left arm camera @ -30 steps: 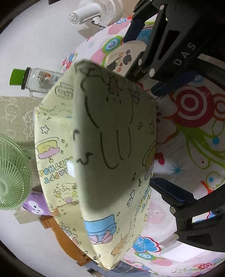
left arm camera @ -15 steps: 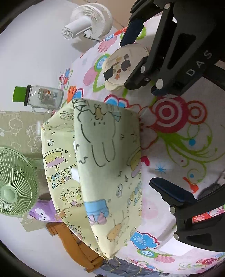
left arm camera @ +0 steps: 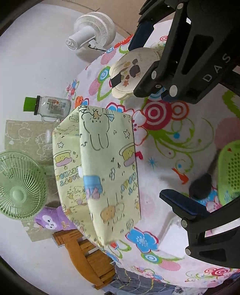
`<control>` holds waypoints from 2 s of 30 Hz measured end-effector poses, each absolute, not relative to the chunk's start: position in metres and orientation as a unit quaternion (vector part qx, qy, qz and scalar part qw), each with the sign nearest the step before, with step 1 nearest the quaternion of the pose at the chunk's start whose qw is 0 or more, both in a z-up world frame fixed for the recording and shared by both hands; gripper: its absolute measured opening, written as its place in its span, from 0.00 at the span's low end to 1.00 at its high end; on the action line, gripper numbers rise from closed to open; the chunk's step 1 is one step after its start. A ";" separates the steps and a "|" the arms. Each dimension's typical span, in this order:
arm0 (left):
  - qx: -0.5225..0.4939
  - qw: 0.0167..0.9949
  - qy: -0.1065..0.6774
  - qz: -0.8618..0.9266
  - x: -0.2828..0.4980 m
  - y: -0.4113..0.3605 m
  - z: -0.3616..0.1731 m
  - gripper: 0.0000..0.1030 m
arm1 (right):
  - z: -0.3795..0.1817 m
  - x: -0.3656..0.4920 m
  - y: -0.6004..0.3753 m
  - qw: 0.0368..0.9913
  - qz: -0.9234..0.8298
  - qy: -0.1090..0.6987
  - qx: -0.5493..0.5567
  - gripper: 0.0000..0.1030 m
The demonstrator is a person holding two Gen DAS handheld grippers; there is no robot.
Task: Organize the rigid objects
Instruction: 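Lift the beige container with the right while the left grasps the clear plastic tray, then carry the clear tray with the left and beige container with the right over the yellow box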
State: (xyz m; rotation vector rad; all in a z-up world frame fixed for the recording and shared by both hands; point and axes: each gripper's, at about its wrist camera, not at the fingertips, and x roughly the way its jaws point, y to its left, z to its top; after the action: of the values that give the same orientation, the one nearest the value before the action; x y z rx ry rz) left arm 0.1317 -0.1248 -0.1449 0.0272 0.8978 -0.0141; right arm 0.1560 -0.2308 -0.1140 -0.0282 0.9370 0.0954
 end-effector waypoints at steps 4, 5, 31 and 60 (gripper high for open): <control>0.015 0.902 0.431 -0.009 0.120 -0.116 -0.142 0.93 | -0.108 0.142 -0.221 0.894 0.042 0.445 -0.014 0.74; 0.015 0.902 0.431 -0.010 0.116 -0.113 -0.142 0.93 | -0.108 0.140 -0.219 0.894 0.043 0.445 -0.015 0.74; 0.046 0.897 0.439 0.026 0.098 -0.023 -0.163 0.94 | -0.125 0.110 -0.136 0.889 0.071 0.451 -0.017 0.74; 0.020 0.901 0.434 -0.003 0.118 0.005 -0.166 0.90 | -0.127 0.125 -0.112 0.886 0.054 0.460 -0.019 0.74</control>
State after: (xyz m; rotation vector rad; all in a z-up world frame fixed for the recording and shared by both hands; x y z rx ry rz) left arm 0.1184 0.0049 -0.1664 0.0422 0.8969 -0.0060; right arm 0.1248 -0.1119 -0.1275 -0.0391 0.9575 0.1133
